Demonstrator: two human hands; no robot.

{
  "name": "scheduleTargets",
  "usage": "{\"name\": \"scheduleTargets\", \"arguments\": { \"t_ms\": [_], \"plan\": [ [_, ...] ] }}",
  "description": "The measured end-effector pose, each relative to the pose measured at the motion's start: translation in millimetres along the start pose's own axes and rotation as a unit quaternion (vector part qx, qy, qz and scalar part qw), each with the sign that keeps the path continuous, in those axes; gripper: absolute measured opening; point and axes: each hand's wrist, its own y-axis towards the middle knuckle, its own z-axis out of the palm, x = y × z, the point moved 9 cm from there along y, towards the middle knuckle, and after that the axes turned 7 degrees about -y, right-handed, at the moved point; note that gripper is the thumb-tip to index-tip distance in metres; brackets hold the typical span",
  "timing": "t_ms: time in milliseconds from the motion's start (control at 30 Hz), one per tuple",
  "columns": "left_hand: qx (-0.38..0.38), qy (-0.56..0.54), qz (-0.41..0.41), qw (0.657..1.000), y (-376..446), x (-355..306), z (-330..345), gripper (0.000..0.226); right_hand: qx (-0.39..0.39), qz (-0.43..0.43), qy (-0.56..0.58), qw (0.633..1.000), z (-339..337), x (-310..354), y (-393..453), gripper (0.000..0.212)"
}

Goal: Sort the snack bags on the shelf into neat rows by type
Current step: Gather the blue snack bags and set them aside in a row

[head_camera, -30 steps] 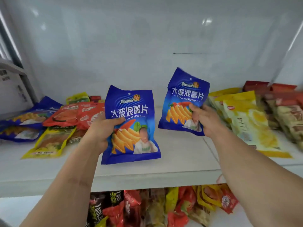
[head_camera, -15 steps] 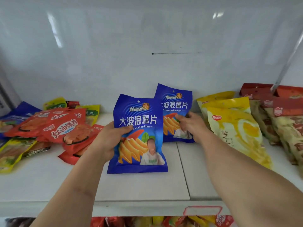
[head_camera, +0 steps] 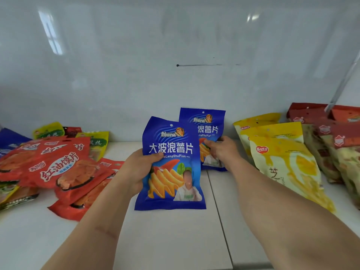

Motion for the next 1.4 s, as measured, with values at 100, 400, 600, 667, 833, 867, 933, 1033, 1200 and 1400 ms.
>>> {"name": "scheduleTargets", "arguments": {
  "t_ms": [100, 400, 600, 667, 833, 867, 933, 1033, 1200, 1400],
  "plan": [
    [0.002, 0.020, -0.005, 1.000, 5, 3, 12, 0.021, -0.020, -0.008, -0.010, 1.000, -8, 8, -4, 0.038],
    [-0.037, 0.103, 0.024, 0.994, 31, 15, 46, 0.028, 0.028, 0.061, 0.005, 0.998, -7, 2, -8, 0.067],
    [-0.057, 0.169, 0.051, 0.983, 45, 17, 60, 0.028, 0.028, 0.044, 0.001, 0.999, -8, 3, 0, 0.071],
    [-0.064, 0.167, 0.053, 0.982, 47, 19, 63, 0.033, 0.017, 0.022, -0.008, 1.000, -10, 3, 5, 0.061],
    [-0.067, 0.148, 0.054, 0.985, 52, 25, 73, 0.044, 0.008, -0.003, -0.054, 0.999, -9, 7, 16, 0.038],
    [-0.067, 0.149, 0.057, 0.985, 54, 25, 74, 0.043, 0.007, -0.001, -0.072, 0.997, -9, 7, 18, 0.037],
    [-0.065, 0.141, 0.061, 0.986, 55, 23, 75, 0.042, 0.003, -0.002, -0.119, 0.993, -11, 11, 17, 0.035],
    [-0.060, 0.114, 0.051, 0.990, 55, 24, 72, 0.042, -0.034, -0.008, -0.229, 0.973, -16, 19, 13, 0.038],
    [-0.070, 0.129, 0.053, 0.988, 44, 13, 59, 0.047, -0.117, -0.073, -0.404, 0.904, -16, 50, -7, 0.055],
    [-0.138, 0.500, 0.236, 0.822, 1, -36, 36, 0.035, -0.104, -0.283, -0.582, 0.755, 29, 86, -73, 0.040]
  ]
}}
